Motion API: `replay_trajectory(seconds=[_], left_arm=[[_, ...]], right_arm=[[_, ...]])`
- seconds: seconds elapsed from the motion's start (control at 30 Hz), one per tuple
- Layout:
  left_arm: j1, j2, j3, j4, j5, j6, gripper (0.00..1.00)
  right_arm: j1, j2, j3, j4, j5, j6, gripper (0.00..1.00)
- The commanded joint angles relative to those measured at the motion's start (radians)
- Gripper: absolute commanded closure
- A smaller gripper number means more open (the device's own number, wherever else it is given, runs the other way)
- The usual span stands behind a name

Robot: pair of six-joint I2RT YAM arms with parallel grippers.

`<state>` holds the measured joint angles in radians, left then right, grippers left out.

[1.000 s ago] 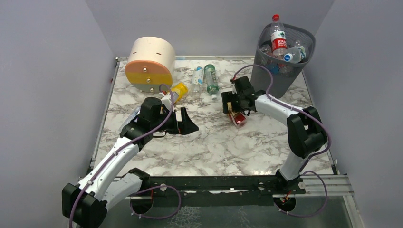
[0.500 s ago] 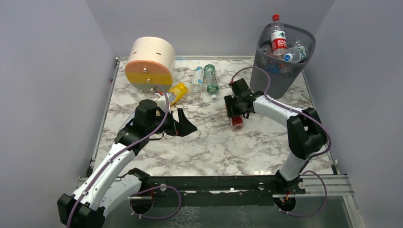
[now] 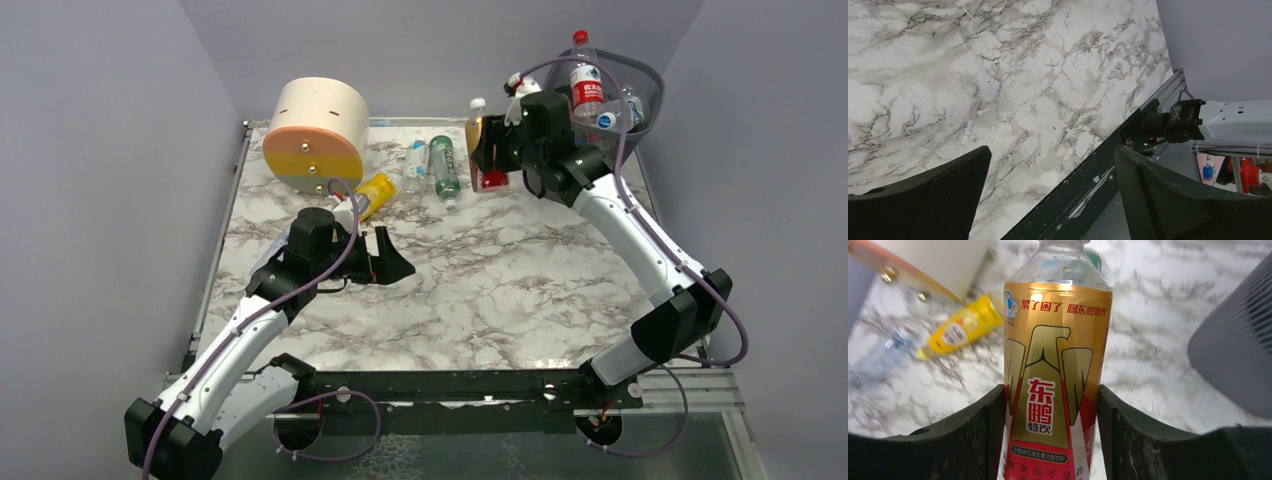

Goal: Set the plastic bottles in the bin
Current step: Pick up the plastic bottle at the center of the board, then place the plastic bottle in the trash bin.

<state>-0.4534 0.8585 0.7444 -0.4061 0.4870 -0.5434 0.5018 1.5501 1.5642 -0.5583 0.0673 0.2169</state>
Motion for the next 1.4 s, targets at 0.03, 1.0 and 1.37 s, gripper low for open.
replay_trajectory(seconds=[0.03,1.0,1.37], left_arm=[[0.001,0.068,0.06,0.035,-0.022,0.0,0.01],[0.001,0.076,0.025,0.027,-0.062,0.02,0.01],[0.001,0.1,0.038,0.026,-0.074,0.025,0.01]], right_arm=[[-0.072,0.04,0.233,0.002,-0.042,0.015,0.41],[-0.519,0.412,0.62,0.193,-0.238,0.205,0.4],[-0.531,0.437,0.591,0.151,-0.218,0.17,0.36]])
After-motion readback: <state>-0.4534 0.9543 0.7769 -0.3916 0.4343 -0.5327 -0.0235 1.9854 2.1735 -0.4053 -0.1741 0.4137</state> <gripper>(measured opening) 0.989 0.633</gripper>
